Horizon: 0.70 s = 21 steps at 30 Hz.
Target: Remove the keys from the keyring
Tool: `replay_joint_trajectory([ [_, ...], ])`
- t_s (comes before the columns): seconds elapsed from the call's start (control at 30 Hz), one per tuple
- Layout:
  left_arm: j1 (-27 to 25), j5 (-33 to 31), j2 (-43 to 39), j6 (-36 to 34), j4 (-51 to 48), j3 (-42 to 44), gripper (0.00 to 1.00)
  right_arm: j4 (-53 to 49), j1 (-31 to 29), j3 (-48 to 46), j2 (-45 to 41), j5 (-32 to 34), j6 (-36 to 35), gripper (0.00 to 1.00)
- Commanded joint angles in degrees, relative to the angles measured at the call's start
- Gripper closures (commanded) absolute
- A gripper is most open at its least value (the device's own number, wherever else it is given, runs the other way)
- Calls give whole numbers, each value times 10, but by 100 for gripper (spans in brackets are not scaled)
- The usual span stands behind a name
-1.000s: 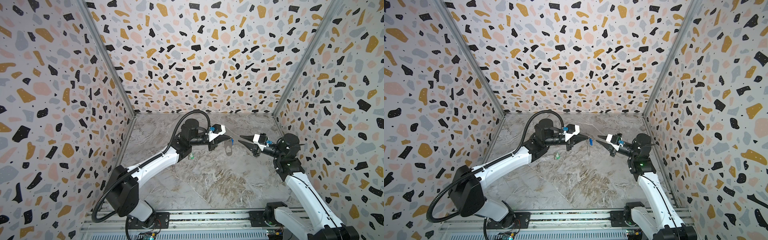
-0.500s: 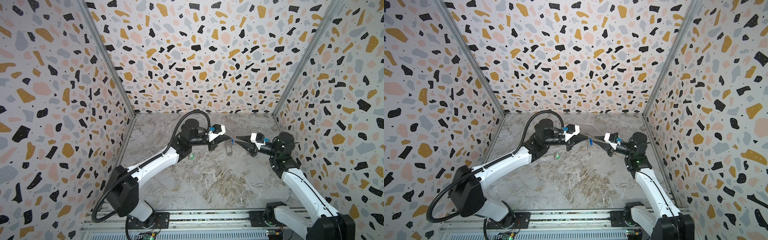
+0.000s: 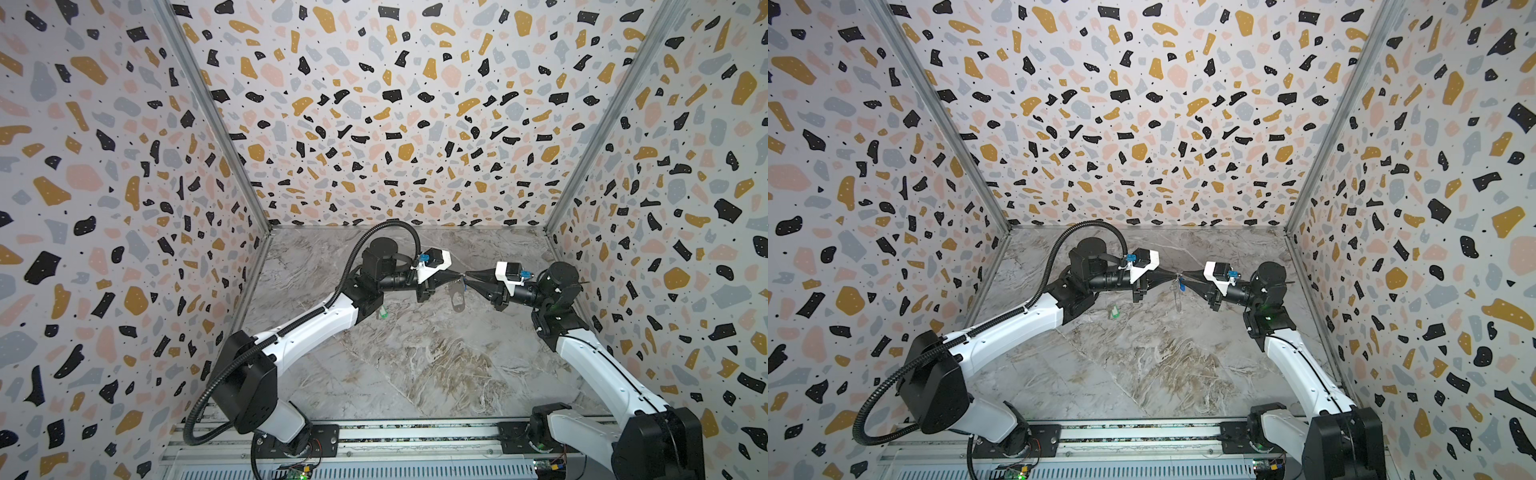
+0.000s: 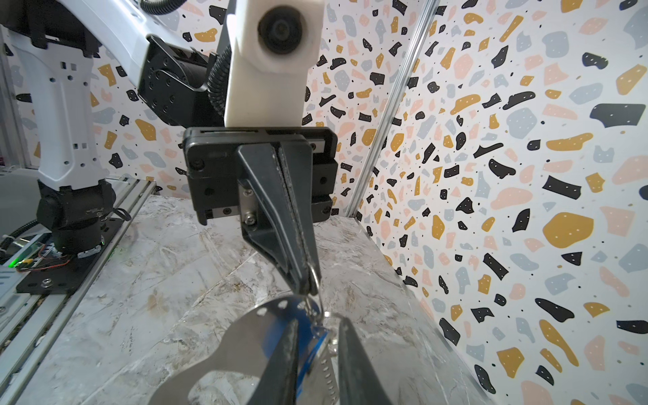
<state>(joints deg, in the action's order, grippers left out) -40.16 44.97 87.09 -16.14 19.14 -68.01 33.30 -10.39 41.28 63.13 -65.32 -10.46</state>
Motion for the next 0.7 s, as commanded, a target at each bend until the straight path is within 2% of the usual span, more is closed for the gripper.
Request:
replay_joint_trajectory([
  [0.0,3,13,-5,-11,17,-6,100,47,-4,2,1,-14,31,79],
  [0.4,3,10,-6,-21,5,-9,100,45,-5,5,9,-21,37,87],
  [0.67,3,14,-6,-23,0,-12,100,38,-5,6,11,-21,34,88],
])
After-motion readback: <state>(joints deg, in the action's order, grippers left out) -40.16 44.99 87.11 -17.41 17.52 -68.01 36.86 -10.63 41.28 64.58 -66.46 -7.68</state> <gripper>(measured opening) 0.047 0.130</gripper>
